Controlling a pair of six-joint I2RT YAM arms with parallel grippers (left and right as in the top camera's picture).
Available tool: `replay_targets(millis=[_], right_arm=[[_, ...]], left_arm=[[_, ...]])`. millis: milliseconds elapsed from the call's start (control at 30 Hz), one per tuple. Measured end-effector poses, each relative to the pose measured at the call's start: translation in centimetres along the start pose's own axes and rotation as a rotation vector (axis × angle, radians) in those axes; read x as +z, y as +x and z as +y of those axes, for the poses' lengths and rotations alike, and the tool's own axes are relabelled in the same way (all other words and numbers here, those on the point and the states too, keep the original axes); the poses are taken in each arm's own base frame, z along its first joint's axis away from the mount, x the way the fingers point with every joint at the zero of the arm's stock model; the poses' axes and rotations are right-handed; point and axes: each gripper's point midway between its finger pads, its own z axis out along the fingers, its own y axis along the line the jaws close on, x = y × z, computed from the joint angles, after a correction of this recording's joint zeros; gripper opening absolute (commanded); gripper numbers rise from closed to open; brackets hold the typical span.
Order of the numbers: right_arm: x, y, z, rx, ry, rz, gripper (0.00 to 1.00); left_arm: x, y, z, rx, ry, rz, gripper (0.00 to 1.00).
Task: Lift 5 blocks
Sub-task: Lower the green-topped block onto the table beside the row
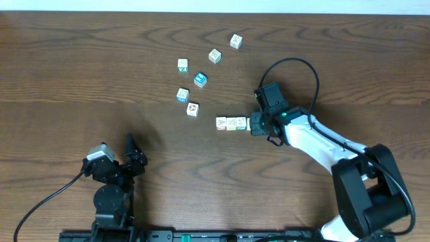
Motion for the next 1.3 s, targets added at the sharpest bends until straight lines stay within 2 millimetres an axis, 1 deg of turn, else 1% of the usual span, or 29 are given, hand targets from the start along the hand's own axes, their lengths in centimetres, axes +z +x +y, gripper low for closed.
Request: replay_targets(millis=[133, 433, 1000, 1133, 1300], right_arm=[[0.5, 0.5, -0.2, -0.001, 0.006, 0.018, 0.01], [0.5, -0.5, 0.2, 0.001, -0.009, -0.021, 0.01], [0.5, -1.3, 0.9, 0.002, -0.041, -0.051, 0.01], [0.5, -1.0, 0.8, 0.002, -0.038, -0.042, 0.01], [0.5, 0.0, 0.5, 0.0, -0.025, -0.001, 0.01]], left_arm=[[0.0, 0.0, 0.0, 0.0, 0.0, 0.0, 0.77], [0.0, 0.0, 0.0, 0.0, 0.0, 0.0, 0.76], [0.0, 0.0, 0.0, 0.0, 0.0, 0.0, 0.77], [0.0, 0.0, 0.0, 0.0, 0.0, 0.0, 0.76], [0.0, 0.0, 0.0, 0.0, 0.0, 0.0, 0.76]])
